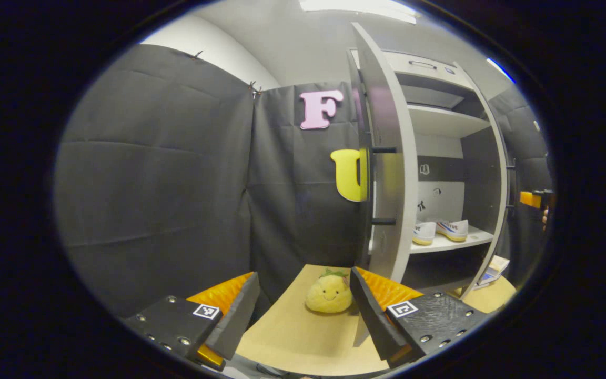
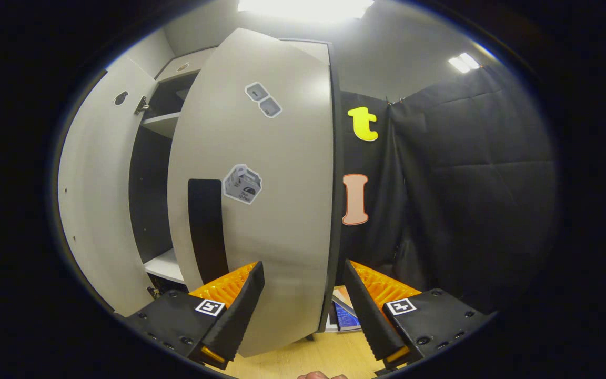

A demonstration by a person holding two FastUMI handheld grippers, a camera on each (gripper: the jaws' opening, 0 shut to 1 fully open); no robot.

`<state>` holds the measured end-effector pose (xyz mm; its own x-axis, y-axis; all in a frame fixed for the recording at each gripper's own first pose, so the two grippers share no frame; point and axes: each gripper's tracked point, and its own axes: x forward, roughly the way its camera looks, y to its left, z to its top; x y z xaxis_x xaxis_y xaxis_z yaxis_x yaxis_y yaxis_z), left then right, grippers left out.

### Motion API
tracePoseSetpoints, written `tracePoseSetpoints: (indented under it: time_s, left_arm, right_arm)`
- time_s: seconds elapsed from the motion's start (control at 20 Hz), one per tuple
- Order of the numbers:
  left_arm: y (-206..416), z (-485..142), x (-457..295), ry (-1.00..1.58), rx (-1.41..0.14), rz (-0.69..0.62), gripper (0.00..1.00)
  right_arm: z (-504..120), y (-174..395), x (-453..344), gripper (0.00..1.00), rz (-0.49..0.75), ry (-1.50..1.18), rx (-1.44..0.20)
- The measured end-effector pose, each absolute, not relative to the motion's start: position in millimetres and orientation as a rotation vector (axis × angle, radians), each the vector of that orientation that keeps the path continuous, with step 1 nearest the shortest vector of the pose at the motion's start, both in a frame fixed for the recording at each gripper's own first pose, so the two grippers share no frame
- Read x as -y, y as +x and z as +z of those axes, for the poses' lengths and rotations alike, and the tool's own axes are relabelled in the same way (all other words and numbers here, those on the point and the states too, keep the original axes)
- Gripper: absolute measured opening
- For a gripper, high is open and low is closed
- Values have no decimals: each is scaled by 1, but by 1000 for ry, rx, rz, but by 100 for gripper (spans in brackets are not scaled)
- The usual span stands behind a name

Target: Grab one shoe with the right hand and put it into the shoe cabinet, grab the other shoe with the left hand and put it into the shoe cabinet; then close the right door with the right hand and the left door with the left hand.

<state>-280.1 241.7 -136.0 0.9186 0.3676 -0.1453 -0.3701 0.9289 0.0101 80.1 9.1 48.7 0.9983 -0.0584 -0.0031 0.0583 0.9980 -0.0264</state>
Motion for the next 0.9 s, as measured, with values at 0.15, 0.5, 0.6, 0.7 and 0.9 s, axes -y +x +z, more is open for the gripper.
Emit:
tracePoseSetpoints:
  time_s: [0.15, 0.5, 0.6, 0.7, 0.9]
  left_arm:
    - [-255, -129, -252, -16, -132, 328, 99]
    - [-193, -87, -274, -89, -93, 216, 100]
    - [-180, -78, -278, -74, -84, 204, 100]
    - [-174, -68, -279, -49, -66, 188, 96]
    - [-167, -48, -263, 35, -43, 150, 100]
  right_arm:
    - [47, 66, 4, 95, -103, -27, 6]
    - [52, 45, 14, 95, -139, -33, 15]
    - [51, 41, 13, 95, -146, -29, 16]
    - [44, 36, 15, 95, -154, -27, 6]
    - [26, 30, 16, 95, -159, -23, -43]
